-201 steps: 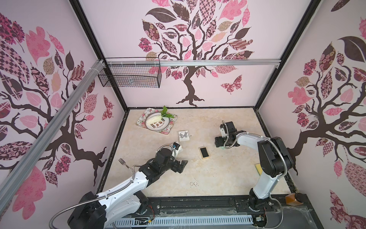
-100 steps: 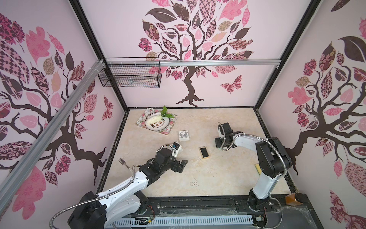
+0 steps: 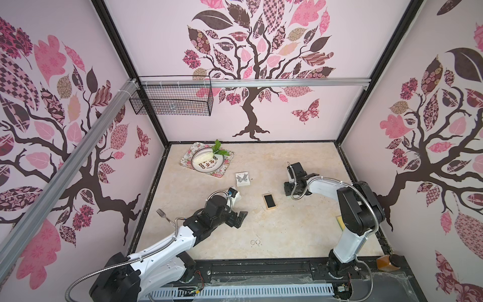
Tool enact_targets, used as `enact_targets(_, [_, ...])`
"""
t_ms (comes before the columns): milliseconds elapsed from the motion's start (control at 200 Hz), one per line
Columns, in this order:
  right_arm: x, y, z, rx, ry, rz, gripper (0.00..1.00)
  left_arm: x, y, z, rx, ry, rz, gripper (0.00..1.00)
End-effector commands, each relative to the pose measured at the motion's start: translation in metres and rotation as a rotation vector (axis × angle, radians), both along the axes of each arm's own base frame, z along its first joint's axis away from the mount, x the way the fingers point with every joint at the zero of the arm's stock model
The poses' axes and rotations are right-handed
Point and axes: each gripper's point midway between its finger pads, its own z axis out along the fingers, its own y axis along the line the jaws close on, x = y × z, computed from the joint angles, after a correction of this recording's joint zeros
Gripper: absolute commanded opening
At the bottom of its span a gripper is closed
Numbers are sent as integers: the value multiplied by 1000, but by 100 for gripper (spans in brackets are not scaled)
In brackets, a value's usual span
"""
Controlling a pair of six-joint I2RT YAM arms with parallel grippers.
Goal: Take the rings out of the lift-off lid box
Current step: Pick up the lid from the center of the board, then close the lid on the jewelry box.
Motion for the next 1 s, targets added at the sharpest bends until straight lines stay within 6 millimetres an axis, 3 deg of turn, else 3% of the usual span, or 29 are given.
enact_targets(0, [-12,5,28,-8,-20,-28,49,4,-1,7,-9,-37,-3,98])
enact_targets(275, [-56,38,55,31,-32,-2,50,1,1,9,-13,-52,-8,98])
enact_targets(515, [-95,83,57,84,-17,64,51,0,2,9,-16,-54,-11,98])
enact_targets(640, [-97,95,51,87,-10,68,51,0,1,10,-20,-54,-13,98])
enact_targets(990, [-85,101,38,64,-22,39,51,-2,3,12,-28,-63,-10,98])
